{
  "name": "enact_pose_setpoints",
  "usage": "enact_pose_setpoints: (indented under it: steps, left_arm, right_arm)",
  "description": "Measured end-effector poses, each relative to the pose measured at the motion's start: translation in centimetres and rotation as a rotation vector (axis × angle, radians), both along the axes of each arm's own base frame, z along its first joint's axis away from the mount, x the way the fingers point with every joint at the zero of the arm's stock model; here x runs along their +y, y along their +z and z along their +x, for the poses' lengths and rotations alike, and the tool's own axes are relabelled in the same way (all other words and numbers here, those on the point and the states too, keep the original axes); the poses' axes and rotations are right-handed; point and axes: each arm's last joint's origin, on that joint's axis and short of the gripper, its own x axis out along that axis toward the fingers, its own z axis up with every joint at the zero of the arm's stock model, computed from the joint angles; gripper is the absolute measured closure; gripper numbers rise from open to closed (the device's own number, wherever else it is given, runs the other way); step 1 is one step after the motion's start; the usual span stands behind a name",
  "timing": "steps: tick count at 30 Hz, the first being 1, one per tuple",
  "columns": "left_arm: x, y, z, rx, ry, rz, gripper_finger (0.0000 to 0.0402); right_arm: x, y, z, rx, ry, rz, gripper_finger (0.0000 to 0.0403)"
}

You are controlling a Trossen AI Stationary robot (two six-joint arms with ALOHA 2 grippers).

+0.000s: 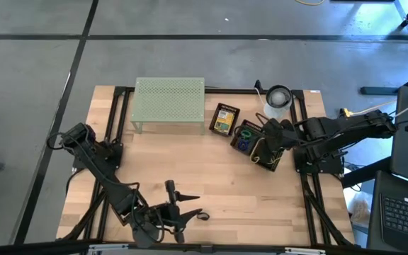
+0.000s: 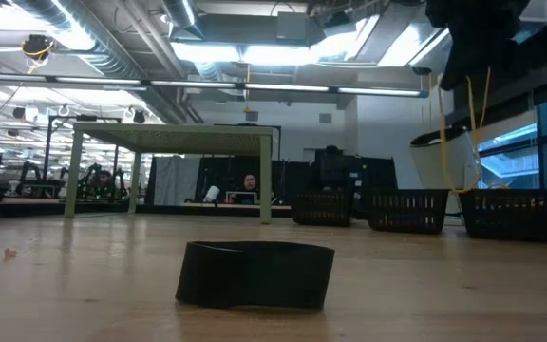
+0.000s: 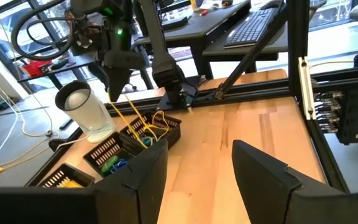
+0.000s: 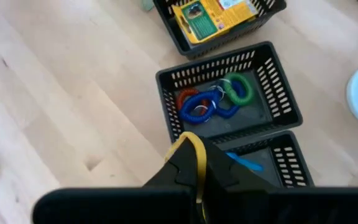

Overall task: Pick & Place Office Desk Supplies
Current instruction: Put the yellow rubber band into the bottom black bin

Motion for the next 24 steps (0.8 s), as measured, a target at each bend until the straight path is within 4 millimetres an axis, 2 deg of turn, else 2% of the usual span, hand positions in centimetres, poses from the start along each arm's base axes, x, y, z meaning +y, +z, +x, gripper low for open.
enact_pose_setpoints:
  steps: [7, 13, 19, 24]
  left_arm:
    - [0.0, 0.0, 0.0, 0.0, 0.0, 0.0, 0.0227]
    - [0.1, -0.2, -0.1, 0.012, 0.007, -0.009, 0.0227]
    - [0.2, -0.5, -0.2, 0.021, 0.017, -0.025, 0.0227]
    - [0.2, -0.5, -0.2, 0.021, 0.017, -0.025, 0.0227]
  right_arm:
    - [0.2, -0.2, 0.3, 0.015, 0.029, 0.037, 0.0401]
    - [0.4, -0.9, 1.4, -0.018, 0.033, 0.048, 0.0401]
    - [1.5, -1.8, 3.6, -0.064, 0.161, 0.124, 0.0401]
    - [2.2, -1.7, 4.6, -0.126, 0.257, 0.146, 0.0401]
